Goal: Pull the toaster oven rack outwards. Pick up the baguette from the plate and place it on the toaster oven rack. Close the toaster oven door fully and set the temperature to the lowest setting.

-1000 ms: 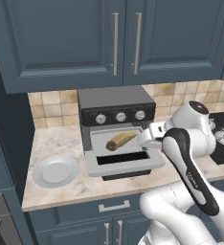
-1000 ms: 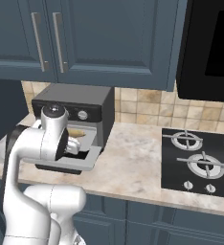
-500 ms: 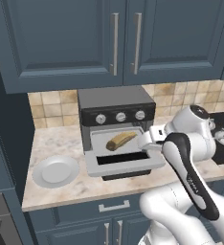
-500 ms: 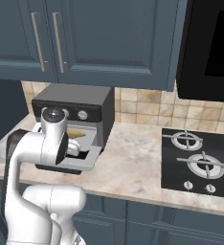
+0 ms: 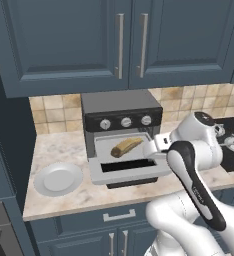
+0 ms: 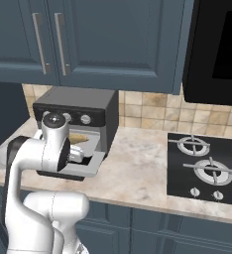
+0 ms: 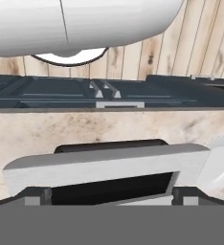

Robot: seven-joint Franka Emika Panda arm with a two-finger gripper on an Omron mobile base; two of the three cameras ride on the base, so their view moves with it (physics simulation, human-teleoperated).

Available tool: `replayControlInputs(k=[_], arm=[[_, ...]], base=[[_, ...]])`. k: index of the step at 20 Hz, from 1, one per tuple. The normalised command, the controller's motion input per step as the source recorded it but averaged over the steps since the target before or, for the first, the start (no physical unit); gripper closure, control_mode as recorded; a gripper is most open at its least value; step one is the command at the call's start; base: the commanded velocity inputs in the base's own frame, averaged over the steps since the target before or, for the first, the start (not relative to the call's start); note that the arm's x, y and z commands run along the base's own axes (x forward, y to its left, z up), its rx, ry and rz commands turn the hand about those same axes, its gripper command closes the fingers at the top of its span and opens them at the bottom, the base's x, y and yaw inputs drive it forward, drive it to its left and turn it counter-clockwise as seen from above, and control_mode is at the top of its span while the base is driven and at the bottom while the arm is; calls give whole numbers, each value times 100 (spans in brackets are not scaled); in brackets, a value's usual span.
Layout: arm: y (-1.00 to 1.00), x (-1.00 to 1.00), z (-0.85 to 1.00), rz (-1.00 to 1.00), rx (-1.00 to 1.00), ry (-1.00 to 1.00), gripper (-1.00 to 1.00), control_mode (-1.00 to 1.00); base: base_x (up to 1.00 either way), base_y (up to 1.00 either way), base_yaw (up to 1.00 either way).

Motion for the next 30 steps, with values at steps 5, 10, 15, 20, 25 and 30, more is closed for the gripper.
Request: replayControlInputs(k=[5,10,15,20,25,30], arm=[[0,0,-16,1,-3,-2,-100,-100],[0,0,-12,1,-1,-2,-100,-100],[0,0,-11,0,0,-5,-100,-100],[0,0,-11,0,0,-4,100,-100],[0,0,-6,0,0,-3,100,-100],[0,0,-1,0,0,-5,100,-100]], base=[[0,0,0],[0,0,0],[0,0,0],[0,0,0],[0,0,0],[0,0,0]])
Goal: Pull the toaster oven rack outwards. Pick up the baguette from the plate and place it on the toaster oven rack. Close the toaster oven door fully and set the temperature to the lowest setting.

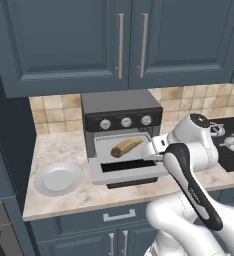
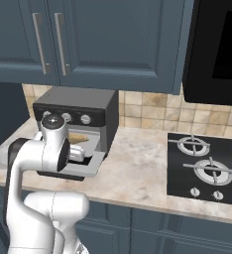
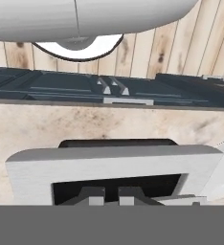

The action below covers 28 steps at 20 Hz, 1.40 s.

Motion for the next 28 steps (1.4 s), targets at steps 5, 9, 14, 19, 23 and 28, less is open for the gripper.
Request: replayControlInputs(k=[5,9,14,19,23,28], arm=[[0,10,-7,0,0,-3,100,-100],[0,19,-17,0,0,-1,100,-100],[0,23,-24,0,0,0,100,-100],[0,16,-12,0,0,0,100,-100],[0,14,-7,0,0,0,100,-100],[0,14,-15,0,0,0,100,-100]], base=[[0,0,0],[0,0,0],[0,0,0],[0,0,0],[0,0,0],[0,0,0]])
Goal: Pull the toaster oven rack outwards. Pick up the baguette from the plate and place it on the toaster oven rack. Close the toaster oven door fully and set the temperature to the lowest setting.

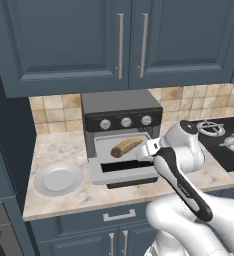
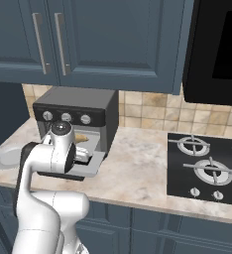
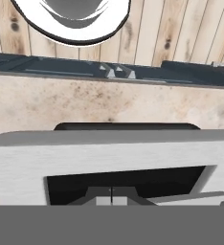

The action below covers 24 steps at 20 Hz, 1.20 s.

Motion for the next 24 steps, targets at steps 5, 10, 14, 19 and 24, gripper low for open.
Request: replayControlInputs(k=[5,10,14,19,24], arm=[[0,13,-28,0,-2,0,100,-100],[0,12,-19,0,0,0,100,-100],[0,10,-16,0,0,0,100,-100],[0,12,-19,0,0,0,100,-100],[0,12,-23,0,0,0,100,-100]], base=[[0,0,0],[0,0,0],[0,0,0],[0,0,0],[0,0,0]])
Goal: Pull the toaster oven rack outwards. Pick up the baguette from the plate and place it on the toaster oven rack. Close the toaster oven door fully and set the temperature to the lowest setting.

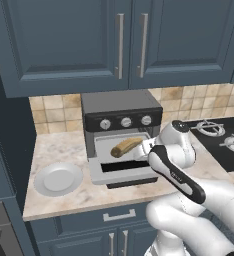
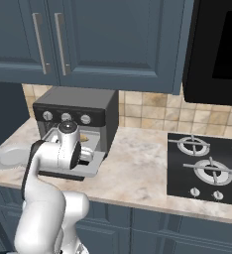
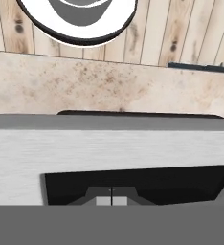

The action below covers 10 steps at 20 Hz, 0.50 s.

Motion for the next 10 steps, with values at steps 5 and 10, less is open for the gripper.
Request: replayControlInputs(k=[5,10], arm=[[0,11,-25,0,0,0,100,-100],[0,9,-27,0,-1,0,100,-100]], base=[[0,0,0],[0,0,0]])
